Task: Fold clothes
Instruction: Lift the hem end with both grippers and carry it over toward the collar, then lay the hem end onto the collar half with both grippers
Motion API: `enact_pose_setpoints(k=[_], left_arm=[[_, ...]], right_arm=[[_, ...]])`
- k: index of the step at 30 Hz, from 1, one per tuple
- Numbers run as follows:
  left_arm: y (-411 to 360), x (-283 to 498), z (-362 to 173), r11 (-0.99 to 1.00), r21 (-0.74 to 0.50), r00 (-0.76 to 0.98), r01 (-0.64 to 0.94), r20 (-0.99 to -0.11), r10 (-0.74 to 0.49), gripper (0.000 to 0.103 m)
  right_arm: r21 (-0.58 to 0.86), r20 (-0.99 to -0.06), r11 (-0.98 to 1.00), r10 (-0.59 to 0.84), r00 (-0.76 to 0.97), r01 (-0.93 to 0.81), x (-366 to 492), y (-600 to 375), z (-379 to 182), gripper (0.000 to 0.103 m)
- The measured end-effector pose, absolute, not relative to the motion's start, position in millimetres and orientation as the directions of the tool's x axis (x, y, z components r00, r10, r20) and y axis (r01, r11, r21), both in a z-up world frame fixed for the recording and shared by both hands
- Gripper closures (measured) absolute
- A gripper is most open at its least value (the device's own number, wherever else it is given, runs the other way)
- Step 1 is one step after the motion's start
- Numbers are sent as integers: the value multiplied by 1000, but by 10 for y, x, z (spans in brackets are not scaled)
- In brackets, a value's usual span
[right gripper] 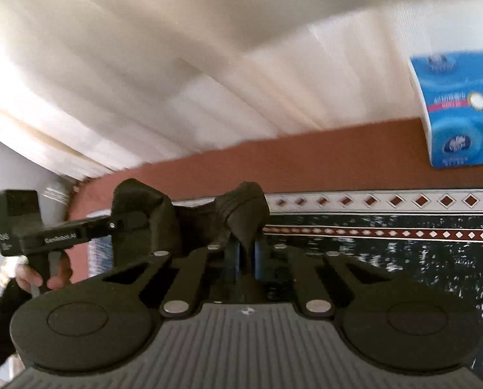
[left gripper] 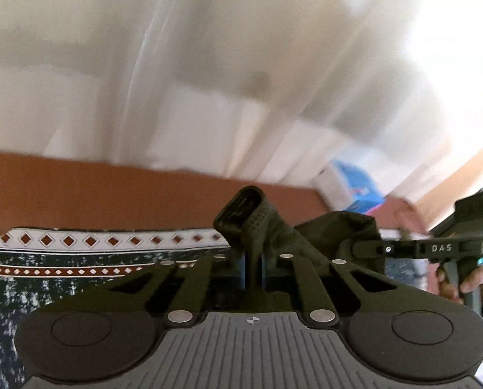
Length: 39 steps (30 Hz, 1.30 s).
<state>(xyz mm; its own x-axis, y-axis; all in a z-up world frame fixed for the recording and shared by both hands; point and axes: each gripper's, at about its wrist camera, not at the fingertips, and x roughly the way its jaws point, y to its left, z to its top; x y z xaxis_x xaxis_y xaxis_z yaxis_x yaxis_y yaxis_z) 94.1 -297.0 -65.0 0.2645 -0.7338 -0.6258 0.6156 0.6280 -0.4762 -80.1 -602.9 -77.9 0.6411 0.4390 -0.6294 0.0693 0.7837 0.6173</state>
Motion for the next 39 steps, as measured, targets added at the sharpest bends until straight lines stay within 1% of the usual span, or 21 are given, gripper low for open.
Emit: enact_pose_setpoints(k=[7, 11, 13, 17, 21, 23, 27, 31, 33, 34, 35, 37, 38, 39], left_arm=[[-2511, 172, 66, 551, -498, 277, 669, -521, -807, 99], [-2220, -453, 305, 515, -487, 257, 705, -502, -826, 99], [-2046, -789, 320, 510, -485, 243, 710, -511, -825, 98], [-1716, -1382, 139, 526, -506, 208, 683, -556, -805, 97], [-1462, -1912, -245, 576, -528, 155, 624, -639, -754, 97], [-1405, -2134, -434, 603, -513, 138, 611, -681, -719, 97], [-1422, -2445, -839, 641, -455, 114, 618, -755, -646, 96], [-1395, -2568, -1110, 680, -443, 107, 585, -789, -606, 93], [-1387, -2620, -1164, 689, -438, 109, 578, -795, -597, 81], [-1384, -2660, -1167, 690, -431, 113, 581, -797, -593, 73], [-1387, -2694, -1158, 694, -423, 120, 583, -799, -589, 73], [-1393, -2749, -1102, 695, -418, 131, 585, -797, -590, 70], [-1387, -2780, -1066, 693, -419, 134, 587, -794, -594, 61], [-1375, -2815, -1025, 690, -421, 136, 589, -790, -598, 56]], right_arm=[[676, -466, 731, 519, 717, -89, -1604, -5928, -57, 94], [672, -409, 713, 583, 702, -201, -2264, -5729, 287, 94], [657, -404, 707, 622, 671, -260, -2616, -5596, 393, 94], [631, -449, 700, 680, 579, -334, -3258, -5300, 388, 94], [611, -546, 708, 701, 459, -355, -3705, -5023, 165, 94], [597, -600, 723, 690, 405, -348, -3883, -4903, 0, 94], [515, -706, 776, 625, 332, -365, -4146, -4704, -299, 94], [463, -754, 804, 579, 309, -374, -4261, -4594, -564, 93], [444, -768, 810, 564, 303, -383, -4298, -4551, -636, 93], [439, -769, 812, 561, 306, -386, -4314, -4540, -648, 92], [432, -769, 814, 557, 312, -388, -4339, -4530, -657, 91], [420, -770, 820, 549, 326, -390, -4376, -4507, -677, 89], [417, -769, 824, 545, 335, -385, -4369, -4494, -694, 89], [415, -767, 826, 543, 343, -381, -4370, -4487, -701, 88]])
